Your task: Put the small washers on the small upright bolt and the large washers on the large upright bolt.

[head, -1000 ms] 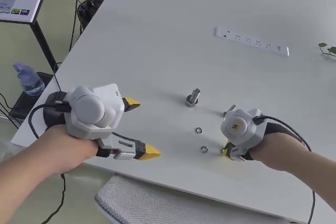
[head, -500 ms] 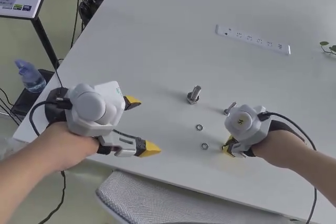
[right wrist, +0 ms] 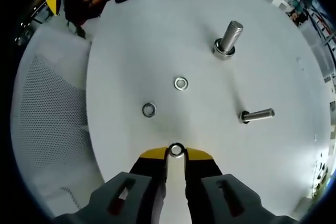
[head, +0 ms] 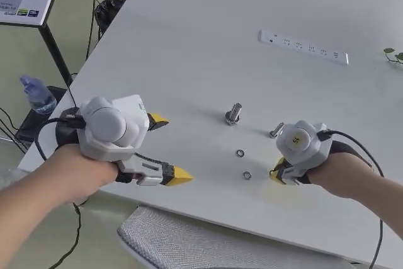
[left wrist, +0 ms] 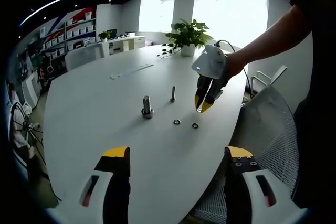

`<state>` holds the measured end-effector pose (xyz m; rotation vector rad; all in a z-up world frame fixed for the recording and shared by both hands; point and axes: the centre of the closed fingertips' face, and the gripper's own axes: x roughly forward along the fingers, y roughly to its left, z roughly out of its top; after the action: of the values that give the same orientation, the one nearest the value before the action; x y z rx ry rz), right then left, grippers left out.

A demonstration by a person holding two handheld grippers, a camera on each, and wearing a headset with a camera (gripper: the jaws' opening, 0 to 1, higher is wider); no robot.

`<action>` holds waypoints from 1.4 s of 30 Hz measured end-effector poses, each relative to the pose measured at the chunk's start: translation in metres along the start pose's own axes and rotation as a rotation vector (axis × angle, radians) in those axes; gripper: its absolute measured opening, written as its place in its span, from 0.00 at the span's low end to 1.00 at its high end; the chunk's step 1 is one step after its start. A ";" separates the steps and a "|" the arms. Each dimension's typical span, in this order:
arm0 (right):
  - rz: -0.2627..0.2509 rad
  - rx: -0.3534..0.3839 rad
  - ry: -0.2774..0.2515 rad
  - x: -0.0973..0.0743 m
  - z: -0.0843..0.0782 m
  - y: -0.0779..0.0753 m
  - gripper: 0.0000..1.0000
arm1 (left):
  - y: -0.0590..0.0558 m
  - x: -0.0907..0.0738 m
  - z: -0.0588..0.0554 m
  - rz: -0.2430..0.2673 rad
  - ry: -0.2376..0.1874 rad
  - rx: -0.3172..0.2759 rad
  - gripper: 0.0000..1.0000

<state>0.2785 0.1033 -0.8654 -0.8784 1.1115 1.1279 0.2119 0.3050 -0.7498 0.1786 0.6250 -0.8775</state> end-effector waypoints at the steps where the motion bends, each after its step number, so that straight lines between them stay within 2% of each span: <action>1: -0.003 -0.001 -0.002 -0.002 0.001 -0.002 0.12 | 0.001 0.000 -0.001 0.001 0.000 -0.001 0.72; 8: -0.011 0.007 0.000 -0.012 0.003 -0.012 0.12 | 0.004 0.000 0.004 0.001 -0.020 -0.008 0.73; 15: -0.020 0.014 -0.002 -0.025 0.008 -0.024 0.12 | 0.006 -0.001 0.011 0.010 -0.055 -0.023 0.81; 24: -0.039 0.041 -0.010 -0.045 0.013 -0.050 0.12 | 0.007 0.004 0.009 0.006 -0.040 -0.019 0.82; 32: -0.066 0.027 -0.009 -0.058 0.018 -0.072 0.12 | 0.006 0.004 0.007 0.004 -0.029 -0.021 0.81; 36: -0.081 0.025 -0.019 -0.063 0.023 -0.083 0.12 | 0.010 0.003 0.009 0.029 -0.046 -0.025 0.87; 42: -0.090 0.025 -0.041 -0.071 0.037 -0.084 0.12 | 0.011 0.004 0.008 0.026 -0.038 -0.027 0.87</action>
<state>0.3648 0.1024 -0.7877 -0.8736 1.0399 1.0518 0.2258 0.3059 -0.7466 0.1452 0.5970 -0.8449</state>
